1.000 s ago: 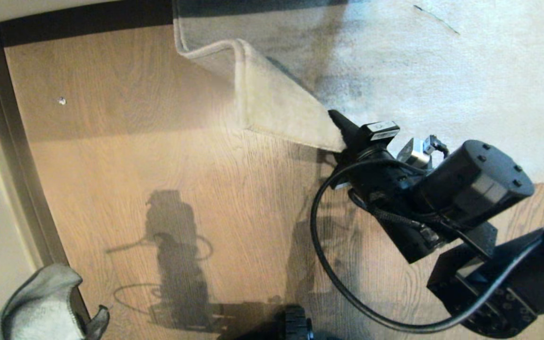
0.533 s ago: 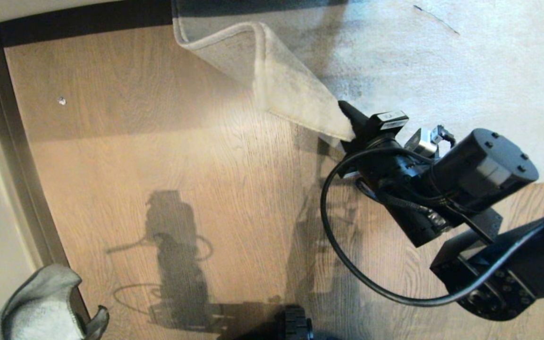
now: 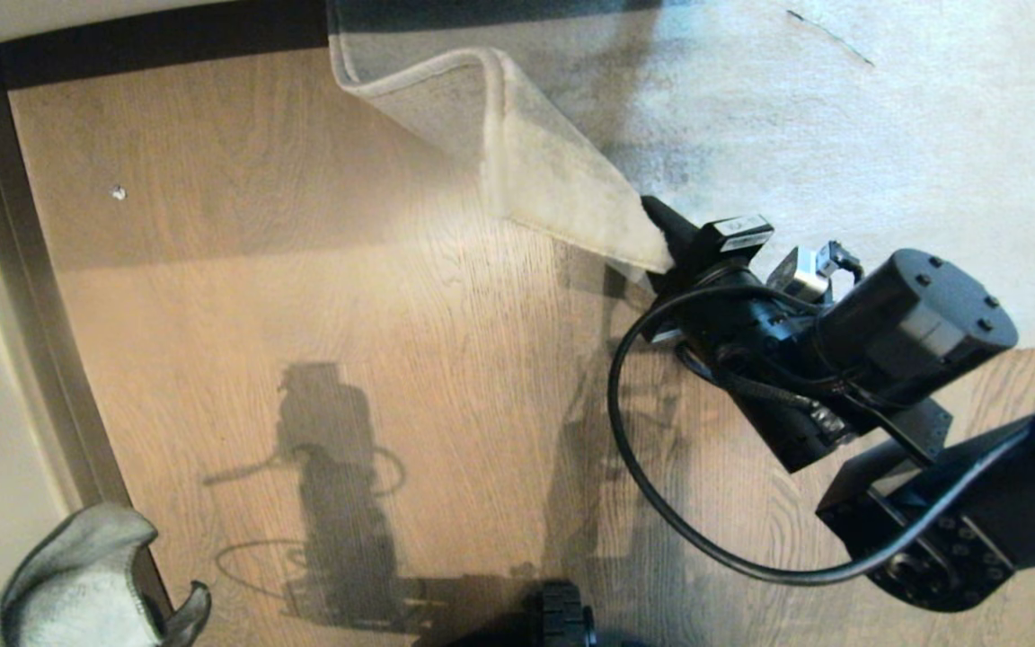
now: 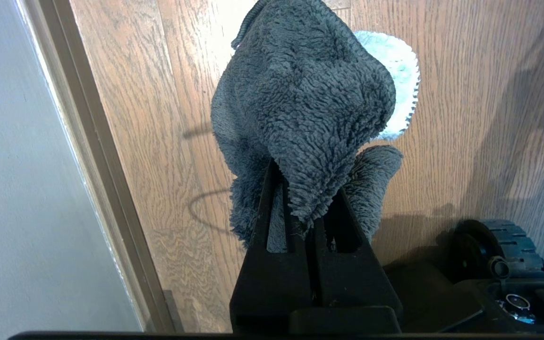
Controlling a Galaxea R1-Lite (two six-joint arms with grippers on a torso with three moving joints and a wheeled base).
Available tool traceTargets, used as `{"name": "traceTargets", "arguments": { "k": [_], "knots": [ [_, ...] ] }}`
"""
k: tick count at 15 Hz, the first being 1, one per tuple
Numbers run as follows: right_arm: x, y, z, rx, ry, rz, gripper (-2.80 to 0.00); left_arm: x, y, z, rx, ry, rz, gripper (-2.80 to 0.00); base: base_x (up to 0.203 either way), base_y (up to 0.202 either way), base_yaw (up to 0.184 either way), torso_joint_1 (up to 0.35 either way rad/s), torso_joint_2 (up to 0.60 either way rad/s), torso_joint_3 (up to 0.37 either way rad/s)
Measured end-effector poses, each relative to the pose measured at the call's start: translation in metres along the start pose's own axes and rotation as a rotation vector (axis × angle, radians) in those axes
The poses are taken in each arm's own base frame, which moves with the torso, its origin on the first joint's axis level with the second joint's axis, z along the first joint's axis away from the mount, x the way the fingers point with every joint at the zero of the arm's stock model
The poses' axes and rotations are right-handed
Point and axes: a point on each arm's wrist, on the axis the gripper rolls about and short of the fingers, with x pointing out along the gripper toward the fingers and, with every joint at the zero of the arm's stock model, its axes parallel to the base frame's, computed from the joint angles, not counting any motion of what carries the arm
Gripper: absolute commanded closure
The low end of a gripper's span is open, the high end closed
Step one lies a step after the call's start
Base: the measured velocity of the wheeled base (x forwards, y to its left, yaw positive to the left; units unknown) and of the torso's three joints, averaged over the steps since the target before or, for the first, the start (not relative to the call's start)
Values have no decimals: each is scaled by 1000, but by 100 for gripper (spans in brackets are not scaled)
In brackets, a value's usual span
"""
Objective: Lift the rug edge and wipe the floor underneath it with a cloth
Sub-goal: Wipe the floor under the carpet with a rag
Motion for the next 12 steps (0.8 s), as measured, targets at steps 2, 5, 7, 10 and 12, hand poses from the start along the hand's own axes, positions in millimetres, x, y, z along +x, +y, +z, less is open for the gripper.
{"name": "traceTargets", "arguments": {
  "k": [2,5,7,10,12],
  "knots": [
    [1,-3,-1,-1,14,-5,0,0,0,0,-1,0,1,0,0,0,0,0,0,0],
    [2,-6,-2,-4,29,-11,0,0,0,0,-1,0,2,0,0,0,0,0,0,0],
    [1,-8,-2,-6,31,-16,0,0,0,0,-2,0,0,0,0,0,0,0,0,0],
    [1,-8,-2,-7,30,-15,0,0,0,1,8,-8,-4,0,0,0,0,0,0,0],
    [3,-6,-2,-6,27,-8,0,-1,0,6,7,-40,-14,0,0,0,0,0,0,0]
  ]
}}
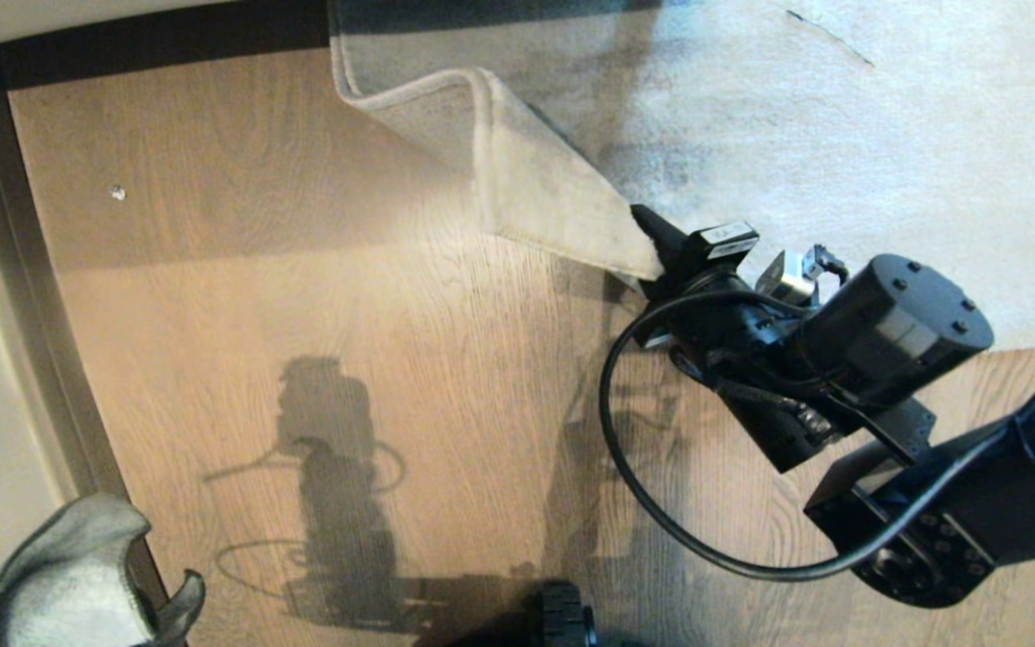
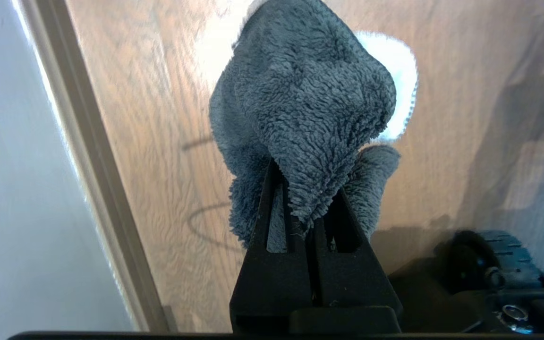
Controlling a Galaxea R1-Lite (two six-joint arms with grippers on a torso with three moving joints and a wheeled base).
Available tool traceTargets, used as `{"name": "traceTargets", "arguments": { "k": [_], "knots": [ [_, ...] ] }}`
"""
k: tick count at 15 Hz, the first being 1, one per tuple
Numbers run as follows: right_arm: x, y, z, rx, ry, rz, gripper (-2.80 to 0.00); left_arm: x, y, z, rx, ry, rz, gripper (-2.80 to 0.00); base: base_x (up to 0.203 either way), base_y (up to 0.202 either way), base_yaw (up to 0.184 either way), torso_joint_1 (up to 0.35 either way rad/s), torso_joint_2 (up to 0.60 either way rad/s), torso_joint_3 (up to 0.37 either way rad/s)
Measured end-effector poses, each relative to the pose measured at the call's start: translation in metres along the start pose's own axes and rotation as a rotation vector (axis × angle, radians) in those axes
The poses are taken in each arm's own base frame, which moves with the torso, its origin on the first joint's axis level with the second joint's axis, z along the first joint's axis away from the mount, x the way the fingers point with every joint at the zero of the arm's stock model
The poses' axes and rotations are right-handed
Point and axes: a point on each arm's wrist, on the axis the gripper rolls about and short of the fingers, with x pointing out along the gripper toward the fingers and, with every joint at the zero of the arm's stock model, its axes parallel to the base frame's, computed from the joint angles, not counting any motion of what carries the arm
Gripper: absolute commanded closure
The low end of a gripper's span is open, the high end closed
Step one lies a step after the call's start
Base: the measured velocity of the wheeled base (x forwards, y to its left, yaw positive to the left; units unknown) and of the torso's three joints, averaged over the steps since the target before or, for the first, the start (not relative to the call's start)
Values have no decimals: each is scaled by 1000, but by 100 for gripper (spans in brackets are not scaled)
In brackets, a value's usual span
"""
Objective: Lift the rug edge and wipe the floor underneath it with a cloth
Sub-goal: Wipe the floor under the carpet with a rag
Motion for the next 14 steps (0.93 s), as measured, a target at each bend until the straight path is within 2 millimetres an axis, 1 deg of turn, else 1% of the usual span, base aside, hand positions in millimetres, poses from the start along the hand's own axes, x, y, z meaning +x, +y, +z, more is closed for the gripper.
{"name": "traceTargets", "arguments": {
  "k": [4,7,9,11,14],
  "knots": [
    [4,6,0,3,-7,24,0,-2,-2,20,1,-21,-82,0,0,0,0,0,0,0],
    [5,9,0,5,-7,36,0,4,-3,45,3,-27,-132,0,0,0,0,0,0,0],
    [8,12,0,8,-11,55,0,12,-4,59,3,-13,-203,0,0,0,0,0,0,0],
    [12,17,0,13,-13,78,0,22,-4,66,7,12,-252,0,0,0,0,0,0,0],
    [19,24,-1,21,-19,117,0,43,-4,77,17,29,-281,0,0,0,0,0,0,0]
  ]
}}
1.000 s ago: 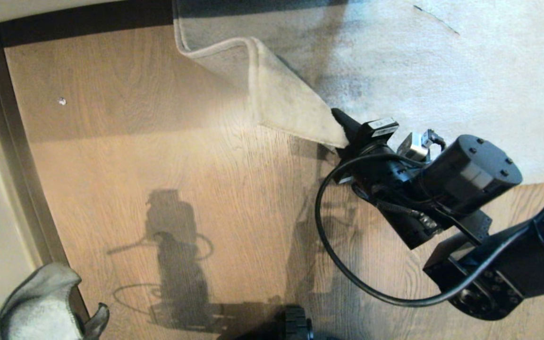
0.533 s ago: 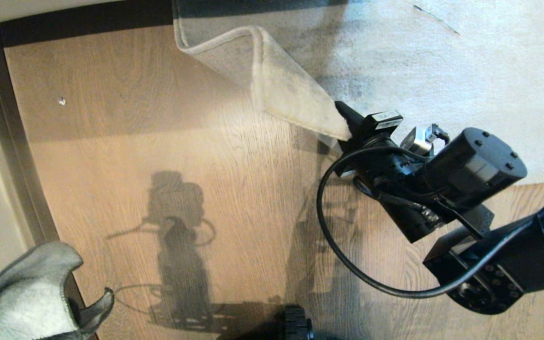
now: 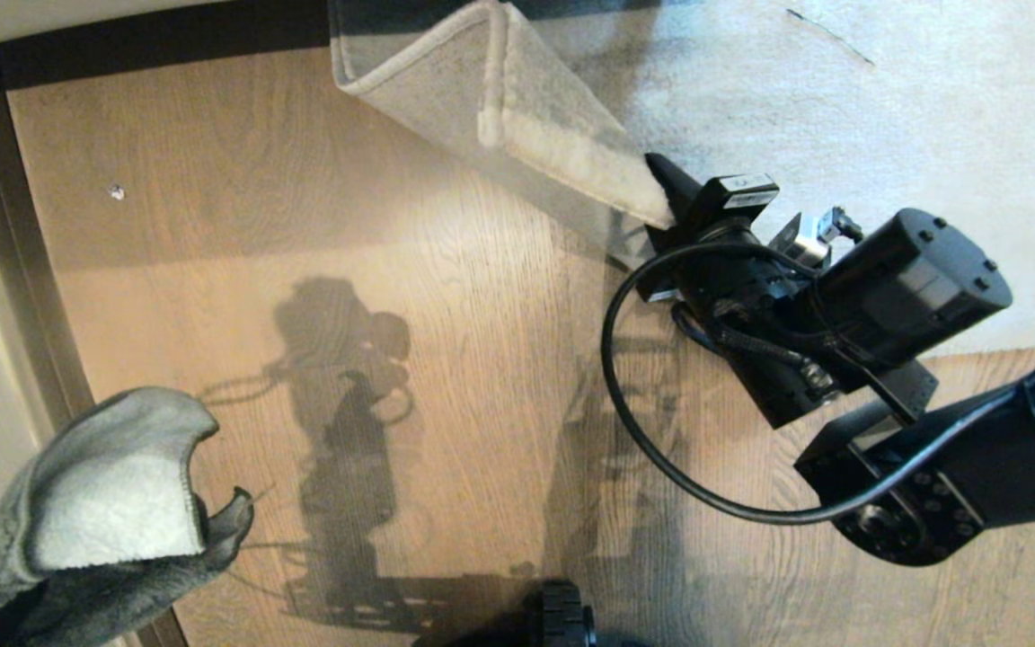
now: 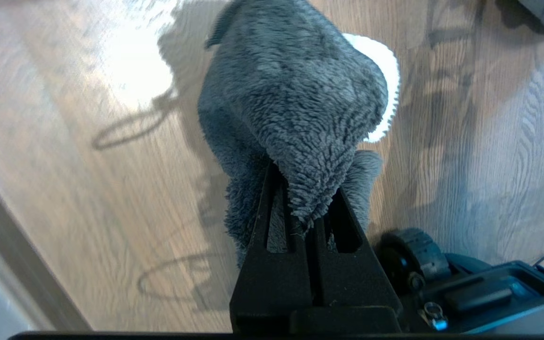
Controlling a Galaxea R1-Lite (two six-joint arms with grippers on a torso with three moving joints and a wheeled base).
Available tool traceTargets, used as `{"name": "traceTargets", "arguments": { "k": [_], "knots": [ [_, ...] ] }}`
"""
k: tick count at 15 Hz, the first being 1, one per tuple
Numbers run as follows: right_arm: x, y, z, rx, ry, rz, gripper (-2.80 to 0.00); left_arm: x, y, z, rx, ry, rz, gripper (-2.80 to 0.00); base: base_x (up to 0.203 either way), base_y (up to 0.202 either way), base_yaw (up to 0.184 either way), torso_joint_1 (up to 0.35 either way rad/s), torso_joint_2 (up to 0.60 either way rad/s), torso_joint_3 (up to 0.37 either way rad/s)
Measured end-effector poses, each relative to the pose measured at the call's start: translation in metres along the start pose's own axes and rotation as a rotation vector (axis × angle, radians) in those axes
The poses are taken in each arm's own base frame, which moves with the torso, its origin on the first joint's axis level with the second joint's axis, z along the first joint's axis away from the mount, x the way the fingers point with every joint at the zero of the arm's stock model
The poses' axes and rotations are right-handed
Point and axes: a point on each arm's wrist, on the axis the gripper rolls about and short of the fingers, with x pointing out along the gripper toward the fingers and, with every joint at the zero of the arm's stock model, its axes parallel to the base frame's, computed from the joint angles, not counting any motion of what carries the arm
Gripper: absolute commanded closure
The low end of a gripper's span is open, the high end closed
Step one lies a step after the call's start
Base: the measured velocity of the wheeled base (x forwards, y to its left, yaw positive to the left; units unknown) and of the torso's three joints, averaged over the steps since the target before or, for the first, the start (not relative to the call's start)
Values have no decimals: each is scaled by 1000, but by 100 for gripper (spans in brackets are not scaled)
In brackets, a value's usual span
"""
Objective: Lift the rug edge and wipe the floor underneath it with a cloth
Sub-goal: Wipe the floor under the carpet with a rag
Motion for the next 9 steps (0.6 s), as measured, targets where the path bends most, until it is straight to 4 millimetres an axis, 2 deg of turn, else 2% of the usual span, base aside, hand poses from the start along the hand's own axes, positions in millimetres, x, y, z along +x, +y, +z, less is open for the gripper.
{"name": "traceTargets", "arguments": {
  "k": [4,9],
  "knots": [
    [1,2,-1,1,2,8,0,34,6,13,36,-12,-112,0,0,0,0,0,0,0],
    [0,3,-2,-32,7,10,0,69,-6,14,52,8,-333,0,0,0,0,0,0,0]
  ]
}}
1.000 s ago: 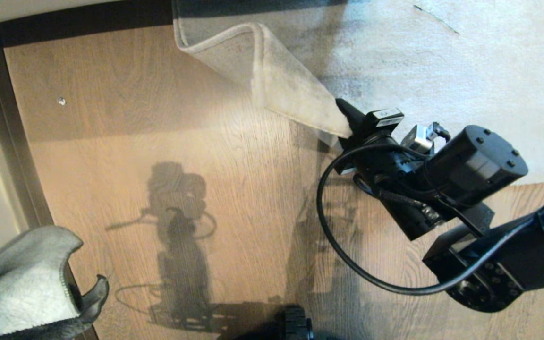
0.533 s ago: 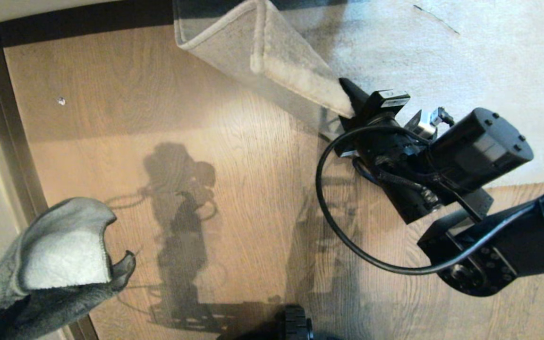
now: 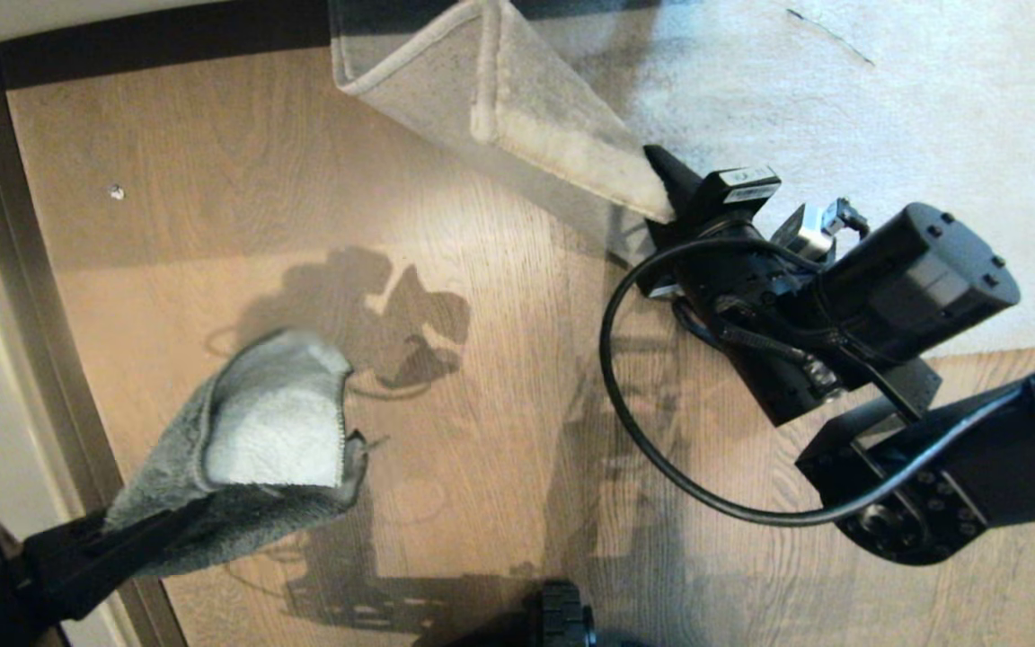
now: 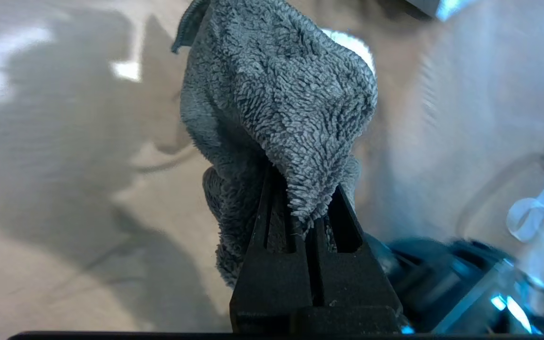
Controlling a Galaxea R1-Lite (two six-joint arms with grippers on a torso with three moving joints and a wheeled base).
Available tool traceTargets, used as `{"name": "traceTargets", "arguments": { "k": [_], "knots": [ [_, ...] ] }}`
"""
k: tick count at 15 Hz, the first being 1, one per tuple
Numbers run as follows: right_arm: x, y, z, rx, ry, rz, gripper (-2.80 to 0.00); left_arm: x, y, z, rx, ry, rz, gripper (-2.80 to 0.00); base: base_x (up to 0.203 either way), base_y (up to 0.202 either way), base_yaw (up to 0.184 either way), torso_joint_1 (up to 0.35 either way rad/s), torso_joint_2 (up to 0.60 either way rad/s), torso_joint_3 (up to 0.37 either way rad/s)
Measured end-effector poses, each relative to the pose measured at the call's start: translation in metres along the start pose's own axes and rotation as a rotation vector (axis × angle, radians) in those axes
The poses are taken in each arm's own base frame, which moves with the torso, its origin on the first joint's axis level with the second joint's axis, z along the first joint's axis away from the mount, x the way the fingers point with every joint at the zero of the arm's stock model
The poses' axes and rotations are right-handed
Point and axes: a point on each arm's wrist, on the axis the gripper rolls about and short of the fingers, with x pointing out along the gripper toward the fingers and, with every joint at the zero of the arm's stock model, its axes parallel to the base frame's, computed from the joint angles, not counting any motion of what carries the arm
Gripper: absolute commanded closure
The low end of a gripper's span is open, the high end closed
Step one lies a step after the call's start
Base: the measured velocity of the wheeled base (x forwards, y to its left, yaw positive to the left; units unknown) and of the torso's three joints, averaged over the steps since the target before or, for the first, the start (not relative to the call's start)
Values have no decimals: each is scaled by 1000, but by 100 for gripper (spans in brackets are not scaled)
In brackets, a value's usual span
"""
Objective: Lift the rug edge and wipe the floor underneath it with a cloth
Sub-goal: Wipe the floor under the carpet with a rag
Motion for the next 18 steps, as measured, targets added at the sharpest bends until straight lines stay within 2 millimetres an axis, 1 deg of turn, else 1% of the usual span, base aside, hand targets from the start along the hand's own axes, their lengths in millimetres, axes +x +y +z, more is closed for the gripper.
{"name": "traceTargets", "arguments": {
  "k": [5,8,11,14,16,18],
  "knots": [
    [0,0,0,-6,0,0,0,30,0,-1,-7,31,-89,0,0,0,0,0,0,0],
    [0,0,0,-7,-1,-1,0,61,0,-5,-2,34,-128,0,0,0,0,0,0,0],
    [0,0,0,-6,-1,0,0,102,-1,-17,13,25,-141,0,0,0,0,0,0,0],
    [0,-1,0,-7,0,-2,0,139,-1,-31,-10,-34,-115,0,0,0,0,0,0,0],
    [0,0,0,-6,0,0,0,152,-1,-42,-39,-49,-104,0,0,0,0,0,0,0],
    [0,1,0,-5,-1,3,0,159,-2,-53,-50,-5,-105,0,0,0,0,0,0,0]
  ]
}}
